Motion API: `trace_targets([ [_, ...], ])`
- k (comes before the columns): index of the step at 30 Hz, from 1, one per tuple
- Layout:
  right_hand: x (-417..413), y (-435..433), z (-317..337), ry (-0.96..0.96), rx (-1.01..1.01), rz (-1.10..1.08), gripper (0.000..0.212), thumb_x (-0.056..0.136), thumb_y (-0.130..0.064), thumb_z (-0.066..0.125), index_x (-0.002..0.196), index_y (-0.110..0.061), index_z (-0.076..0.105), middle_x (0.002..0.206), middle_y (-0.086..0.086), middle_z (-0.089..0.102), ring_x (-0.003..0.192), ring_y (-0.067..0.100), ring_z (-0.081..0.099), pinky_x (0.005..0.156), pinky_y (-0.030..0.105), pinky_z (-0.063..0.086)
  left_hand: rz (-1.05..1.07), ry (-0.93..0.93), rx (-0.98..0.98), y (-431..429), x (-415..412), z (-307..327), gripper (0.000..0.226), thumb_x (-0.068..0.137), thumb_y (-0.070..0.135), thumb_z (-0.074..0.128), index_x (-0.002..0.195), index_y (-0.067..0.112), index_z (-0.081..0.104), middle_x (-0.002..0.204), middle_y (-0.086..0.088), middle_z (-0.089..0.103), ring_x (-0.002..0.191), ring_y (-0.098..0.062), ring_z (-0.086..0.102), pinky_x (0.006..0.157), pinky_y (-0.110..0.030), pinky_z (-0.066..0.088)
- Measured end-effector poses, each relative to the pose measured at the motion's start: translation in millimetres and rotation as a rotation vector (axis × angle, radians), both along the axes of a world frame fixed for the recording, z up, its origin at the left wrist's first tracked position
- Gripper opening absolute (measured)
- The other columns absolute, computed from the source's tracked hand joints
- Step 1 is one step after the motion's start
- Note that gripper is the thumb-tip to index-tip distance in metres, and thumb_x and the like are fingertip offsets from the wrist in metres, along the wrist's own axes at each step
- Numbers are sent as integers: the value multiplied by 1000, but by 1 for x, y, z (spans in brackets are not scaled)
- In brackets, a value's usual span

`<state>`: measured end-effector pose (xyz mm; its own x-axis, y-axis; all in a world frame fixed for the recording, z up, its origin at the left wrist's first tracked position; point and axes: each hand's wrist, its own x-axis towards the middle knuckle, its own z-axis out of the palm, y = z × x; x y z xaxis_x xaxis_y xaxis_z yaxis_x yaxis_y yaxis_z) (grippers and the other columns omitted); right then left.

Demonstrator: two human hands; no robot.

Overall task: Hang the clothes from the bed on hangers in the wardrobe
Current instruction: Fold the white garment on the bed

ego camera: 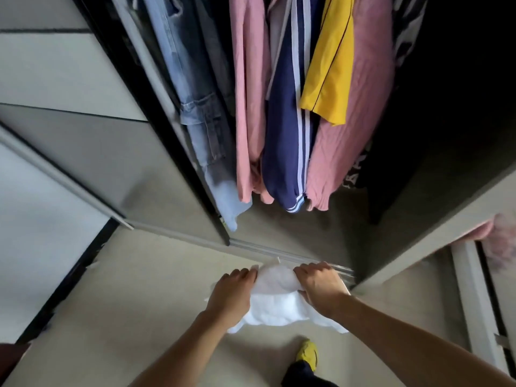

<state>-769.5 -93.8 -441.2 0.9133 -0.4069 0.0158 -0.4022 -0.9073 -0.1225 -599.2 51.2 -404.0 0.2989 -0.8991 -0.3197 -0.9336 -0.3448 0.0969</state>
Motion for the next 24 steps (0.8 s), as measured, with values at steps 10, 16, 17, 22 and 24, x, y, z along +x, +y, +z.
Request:
trace_targets([
  [10,93,-95,-186,152,81,-137,48,30,-34,90,69,-22,64,62,-6,63,52,17,63,52,24,50,-26,81,20,-113,97,-195,60,91,5,42,147,18,28,132,-1,53,119,-20,49,95,-31,40],
  [16,124,-146,-334,214,81,-281,36,70,-34,77,98,-16,63,92,2,69,79,26,67,70,29,49,-108,166,-84,-187,145,-346,52,79,-1,45,128,17,52,119,-4,62,110,-26,56,87,-35,45],
  [17,129,-155,-355,209,88,-312,34,82,-33,67,110,-15,59,106,4,67,91,30,66,78,31,47,-123,171,-101,-199,151,-366,51,78,0,45,125,17,53,118,-4,63,110,-27,57,87,-35,46],
  [22,150,-210,-442,123,80,-477,35,89,-36,57,119,-18,55,118,7,65,102,35,62,82,36,49,-112,152,-150,-267,180,-450,47,86,1,43,129,19,51,141,3,45,123,-27,50,98,-36,44],
  [24,156,-237,-471,118,134,-538,40,88,-42,60,121,-20,57,119,7,65,105,33,62,84,35,51,-158,149,-195,-296,188,-480,43,87,1,44,125,16,54,135,1,47,121,-28,51,95,-36,44],
])
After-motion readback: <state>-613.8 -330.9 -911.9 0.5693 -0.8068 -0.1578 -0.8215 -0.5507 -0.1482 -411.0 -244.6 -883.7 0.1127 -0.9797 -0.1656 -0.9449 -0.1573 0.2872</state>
